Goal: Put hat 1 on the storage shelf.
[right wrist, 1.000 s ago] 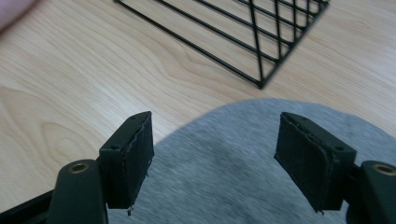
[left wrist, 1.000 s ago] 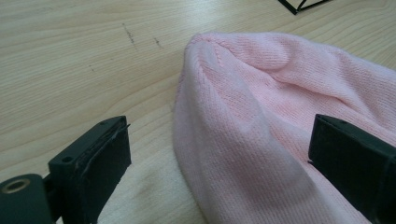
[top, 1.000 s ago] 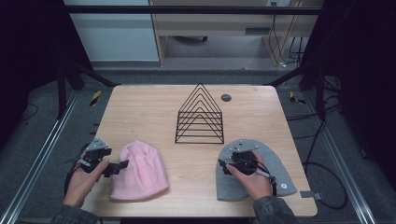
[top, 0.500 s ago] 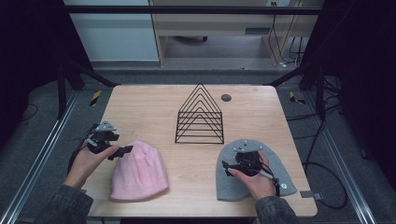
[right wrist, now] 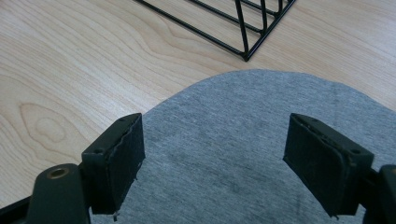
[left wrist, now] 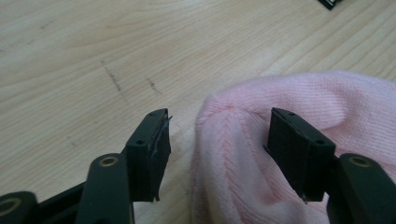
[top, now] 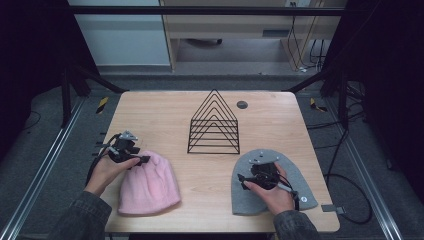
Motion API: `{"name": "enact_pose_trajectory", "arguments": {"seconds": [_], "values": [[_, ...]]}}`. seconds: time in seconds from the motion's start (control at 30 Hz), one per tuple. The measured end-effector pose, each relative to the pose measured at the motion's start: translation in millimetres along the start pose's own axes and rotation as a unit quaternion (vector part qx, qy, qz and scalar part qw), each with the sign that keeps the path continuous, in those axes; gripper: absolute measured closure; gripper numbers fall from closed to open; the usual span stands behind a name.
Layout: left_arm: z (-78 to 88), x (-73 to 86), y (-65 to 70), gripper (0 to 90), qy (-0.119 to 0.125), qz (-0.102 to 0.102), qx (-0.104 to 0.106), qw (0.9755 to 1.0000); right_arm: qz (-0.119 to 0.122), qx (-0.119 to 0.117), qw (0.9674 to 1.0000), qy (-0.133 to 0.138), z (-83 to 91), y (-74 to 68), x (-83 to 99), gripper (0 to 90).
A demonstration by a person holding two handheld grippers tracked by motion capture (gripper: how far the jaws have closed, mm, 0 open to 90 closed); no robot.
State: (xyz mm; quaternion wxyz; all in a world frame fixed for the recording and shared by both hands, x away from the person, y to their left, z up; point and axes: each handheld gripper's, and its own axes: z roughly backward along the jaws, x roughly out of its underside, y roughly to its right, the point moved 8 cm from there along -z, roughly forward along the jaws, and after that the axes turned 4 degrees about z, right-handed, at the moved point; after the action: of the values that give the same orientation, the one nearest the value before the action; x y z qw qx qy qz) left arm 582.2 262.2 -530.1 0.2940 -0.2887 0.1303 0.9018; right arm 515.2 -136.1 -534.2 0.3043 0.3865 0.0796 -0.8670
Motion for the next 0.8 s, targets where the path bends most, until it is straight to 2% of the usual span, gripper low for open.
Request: {"name": "enact_pose_trajectory", "arguments": {"seconds": [0.13,0.17,0.2,0.23,0.27,0.37,0.47,0.57,0.7,0.8], "values": [[-4.2,2.6,3.8,46.9,-0.006,0.000,0.007,1.0000,0.001,0.000,1.0000,0.002,1.0,-0.7,-0.7,20.9],[-5.1,2.9,4.7,55.6,-0.006,-0.002,0.009,0.9999,-0.001,0.000,1.0000,0.004,1.9,-1.2,-1.2,21.0],[-5.7,3.5,5.3,55.6,-0.005,0.000,0.010,0.9999,-0.001,0.000,1.0000,0.004,1.9,-1.2,-1.2,21.0],[-6.4,4.4,5.6,63.4,-0.004,0.004,0.013,0.9999,-0.003,0.001,0.9999,0.010,3.0,-0.6,-2.5,21.2],[-6.3,4.7,6.2,63.4,-0.002,0.007,0.015,0.9999,-0.003,0.001,0.9999,0.010,3.0,-0.6,-2.5,21.2],[-1.0,5.1,10.1,71.3,0.006,0.004,0.011,0.9999,-0.002,0.004,0.9998,0.020,5.7,0.8,-5.1,21.6],[13.5,-0.7,16.6,73.6,0.029,0.002,0.004,0.9996,0.004,-0.003,0.9995,0.031,8.2,-1.2,-8.9,23.0],[21.2,-4.5,22.0,73.8,0.039,-0.006,0.001,0.9992,0.000,-0.011,0.9993,0.037,9.3,-5.1,-12.6,23.4],[37.6,-12.9,35.8,74.4,0.056,-0.019,0.003,0.9982,0.021,-0.024,0.9984,0.047,12.8,-17.5,-26.1,26.0],[53.8,-23.0,49.0,74.8,0.077,-0.032,-0.001,0.9965,0.034,-0.038,0.9974,0.051,15.4,-29.9,-36.8,26.7]]}}
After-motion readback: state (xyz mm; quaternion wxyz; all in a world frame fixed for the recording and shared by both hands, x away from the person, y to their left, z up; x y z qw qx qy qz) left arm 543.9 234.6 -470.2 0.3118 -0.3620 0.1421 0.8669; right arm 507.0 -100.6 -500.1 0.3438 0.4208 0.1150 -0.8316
